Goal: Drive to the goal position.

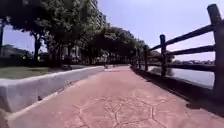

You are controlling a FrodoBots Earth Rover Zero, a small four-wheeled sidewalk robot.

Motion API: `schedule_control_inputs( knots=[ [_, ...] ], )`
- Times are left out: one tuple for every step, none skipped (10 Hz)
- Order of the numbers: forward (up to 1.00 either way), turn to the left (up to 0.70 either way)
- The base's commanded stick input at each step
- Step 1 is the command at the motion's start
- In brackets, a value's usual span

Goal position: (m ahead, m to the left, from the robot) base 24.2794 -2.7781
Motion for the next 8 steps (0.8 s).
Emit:
schedule_control_inputs(
  knots=[
    [1.0,0.01],
    [1.0,0.01],
    [1.0,0.01],
    [1.0,0.01],
    [1.0,0.01],
    [1.0,0.01],
    [1.0,0.01],
    [1.0,0.01]
  ],
)
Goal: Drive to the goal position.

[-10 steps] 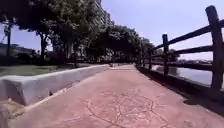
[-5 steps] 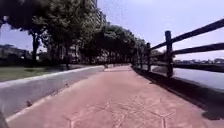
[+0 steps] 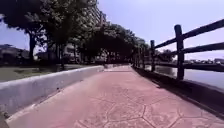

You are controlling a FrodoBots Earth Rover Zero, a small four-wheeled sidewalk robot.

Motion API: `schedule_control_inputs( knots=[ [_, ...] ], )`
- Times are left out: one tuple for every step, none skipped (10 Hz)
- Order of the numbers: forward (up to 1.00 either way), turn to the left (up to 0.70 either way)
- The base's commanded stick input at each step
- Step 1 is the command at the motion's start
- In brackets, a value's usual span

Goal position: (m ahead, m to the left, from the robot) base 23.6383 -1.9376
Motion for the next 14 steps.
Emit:
schedule_control_inputs(
  knots=[
    [1.0,0.01],
    [1.0,0.01],
    [1.0,0.01],
    [1.0,0.01],
    [1.0,0.01],
    [1.0,0.01],
    [1.0,0.01],
    [1.0,0.01],
    [1.0,0.01],
    [1.0,0.01],
    [1.0,0.01],
    [1.0,0.01],
    [1.0,0.01],
    [1.0,0.01]
  ],
)
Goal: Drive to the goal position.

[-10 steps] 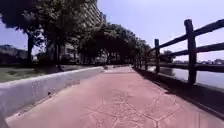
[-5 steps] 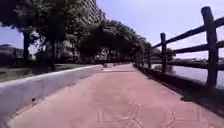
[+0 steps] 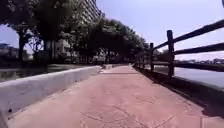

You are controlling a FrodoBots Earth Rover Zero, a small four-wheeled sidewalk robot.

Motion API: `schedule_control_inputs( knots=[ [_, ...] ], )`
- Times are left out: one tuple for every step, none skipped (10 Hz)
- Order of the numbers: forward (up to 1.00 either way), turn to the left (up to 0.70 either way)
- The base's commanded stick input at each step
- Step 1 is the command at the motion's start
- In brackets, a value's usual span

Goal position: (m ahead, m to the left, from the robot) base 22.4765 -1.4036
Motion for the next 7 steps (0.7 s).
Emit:
schedule_control_inputs(
  knots=[
    [1.0,0.01],
    [1.0,0.01],
    [1.0,-0.03],
    [1.0,-0.31],
    [1.0,-0.39],
    [1.0,-0.39],
    [1.0,-0.39]
  ],
)
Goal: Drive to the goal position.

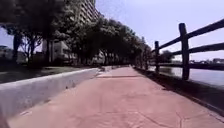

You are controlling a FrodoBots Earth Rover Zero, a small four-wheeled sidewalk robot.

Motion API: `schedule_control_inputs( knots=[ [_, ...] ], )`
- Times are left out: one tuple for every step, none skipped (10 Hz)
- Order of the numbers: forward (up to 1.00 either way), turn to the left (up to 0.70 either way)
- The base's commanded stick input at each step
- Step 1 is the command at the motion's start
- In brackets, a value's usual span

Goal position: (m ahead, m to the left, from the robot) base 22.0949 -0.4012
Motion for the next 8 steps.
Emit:
schedule_control_inputs(
  knots=[
    [1.0,-0.16],
    [1.0,0.01],
    [1.0,0.01],
    [1.0,0.01],
    [1.0,0.01],
    [1.0,0.01],
    [1.0,0.01],
    [1.0,0.01]
  ],
)
